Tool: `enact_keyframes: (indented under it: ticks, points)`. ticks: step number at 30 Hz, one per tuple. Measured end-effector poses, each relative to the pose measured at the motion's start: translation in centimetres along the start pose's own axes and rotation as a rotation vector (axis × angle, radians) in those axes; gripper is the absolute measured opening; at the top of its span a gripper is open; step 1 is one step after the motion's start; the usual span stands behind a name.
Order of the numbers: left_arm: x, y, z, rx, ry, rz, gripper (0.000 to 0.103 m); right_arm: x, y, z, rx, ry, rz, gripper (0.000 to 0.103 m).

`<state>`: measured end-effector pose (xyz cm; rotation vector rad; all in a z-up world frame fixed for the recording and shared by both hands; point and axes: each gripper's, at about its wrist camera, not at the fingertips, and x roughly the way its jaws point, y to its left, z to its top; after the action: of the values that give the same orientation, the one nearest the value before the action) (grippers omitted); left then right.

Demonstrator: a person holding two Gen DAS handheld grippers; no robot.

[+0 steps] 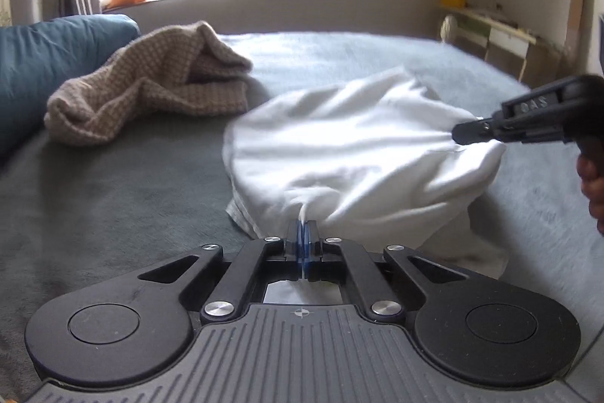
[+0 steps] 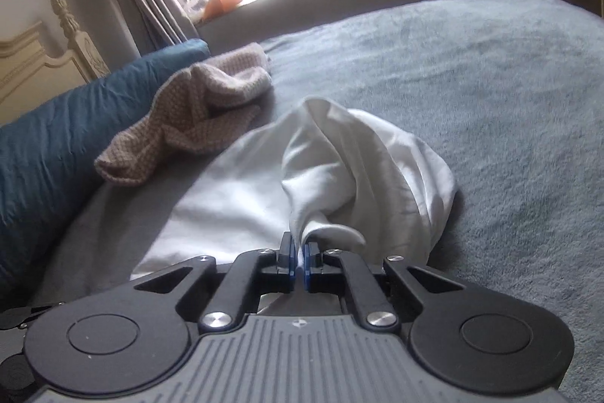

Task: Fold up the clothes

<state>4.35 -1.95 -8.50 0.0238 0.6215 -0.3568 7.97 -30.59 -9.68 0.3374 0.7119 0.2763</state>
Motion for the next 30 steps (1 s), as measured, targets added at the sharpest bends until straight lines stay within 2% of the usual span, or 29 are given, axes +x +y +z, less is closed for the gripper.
enact_keyframes:
  ticks: [3,7,14,17,25,27,30]
  points:
    - [-3.2,1.0,2.1,-0.05,-0.09,-0.034,0.0,-3.0,0.9,1.4,0.005,-0.078,0.052,0.003]
    - [-8.3,1.9,5.4,-0.077,-0.249,-0.076,0.0,-7.2,2.2,3.4,0.025,-0.185,0.122,0.003]
    - [-15.1,1.8,9.9,-0.111,-0.448,-0.138,0.0,-13.8,5.0,5.4,0.026,-0.284,0.259,0.003]
    - [-17.4,1.6,10.9,-0.122,-0.51,-0.173,0.0,-16.2,5.6,5.8,0.042,-0.294,0.342,0.003]
    - [-20.5,1.0,12.7,-0.152,-0.596,-0.226,0.0,-21.8,7.0,6.5,0.069,-0.293,0.559,0.003]
    - [-20.2,0.8,12.7,-0.146,-0.6,-0.231,0.0,-22.3,7.4,6.1,0.056,-0.269,0.593,0.003]
    - [-19.0,0.5,12.6,-0.144,-0.579,-0.233,0.0,-22.7,7.1,5.1,0.067,-0.239,0.586,0.003]
